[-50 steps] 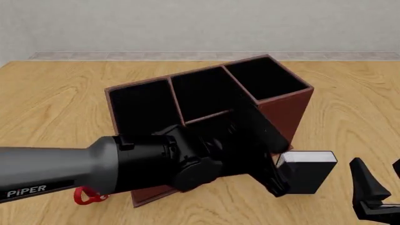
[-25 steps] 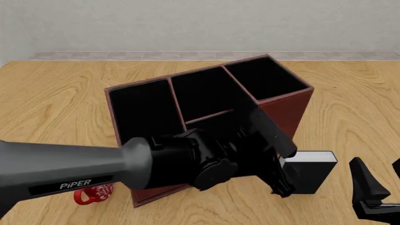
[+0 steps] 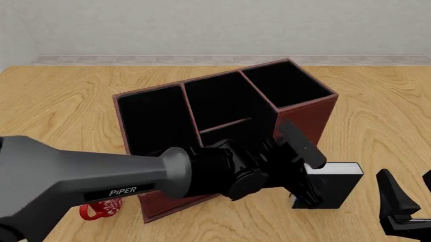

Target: Pick up the book and place it in the back compartment of the caddy.

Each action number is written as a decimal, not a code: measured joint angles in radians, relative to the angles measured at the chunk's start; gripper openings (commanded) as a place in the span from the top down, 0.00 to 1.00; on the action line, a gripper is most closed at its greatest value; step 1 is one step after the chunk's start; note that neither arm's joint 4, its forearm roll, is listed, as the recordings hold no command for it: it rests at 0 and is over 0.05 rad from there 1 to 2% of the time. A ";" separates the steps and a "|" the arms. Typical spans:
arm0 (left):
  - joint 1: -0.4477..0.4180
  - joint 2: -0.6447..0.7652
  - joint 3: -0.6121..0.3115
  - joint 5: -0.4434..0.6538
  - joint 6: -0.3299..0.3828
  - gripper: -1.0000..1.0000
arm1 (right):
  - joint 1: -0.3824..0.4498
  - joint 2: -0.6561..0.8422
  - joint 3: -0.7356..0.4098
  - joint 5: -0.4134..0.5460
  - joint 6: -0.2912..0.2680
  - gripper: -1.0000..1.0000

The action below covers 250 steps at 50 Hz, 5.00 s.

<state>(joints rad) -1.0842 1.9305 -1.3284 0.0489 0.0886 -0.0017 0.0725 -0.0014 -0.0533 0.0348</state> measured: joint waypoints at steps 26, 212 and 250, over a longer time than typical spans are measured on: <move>-0.014 0.058 -0.029 0.008 0.007 0.00 | 0.000 0.001 0.000 -0.002 0.000 0.00; 0.220 -0.702 0.275 0.332 0.178 1.00 | 0.003 -0.029 -0.002 0.030 -0.002 0.00; 0.256 -0.571 0.319 0.193 0.149 1.00 | 0.003 -0.030 -0.003 0.032 -0.002 0.00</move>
<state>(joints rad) -0.8286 1.3597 -1.0095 0.2416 0.2376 0.0010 0.0422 -0.0040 -0.0215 0.0330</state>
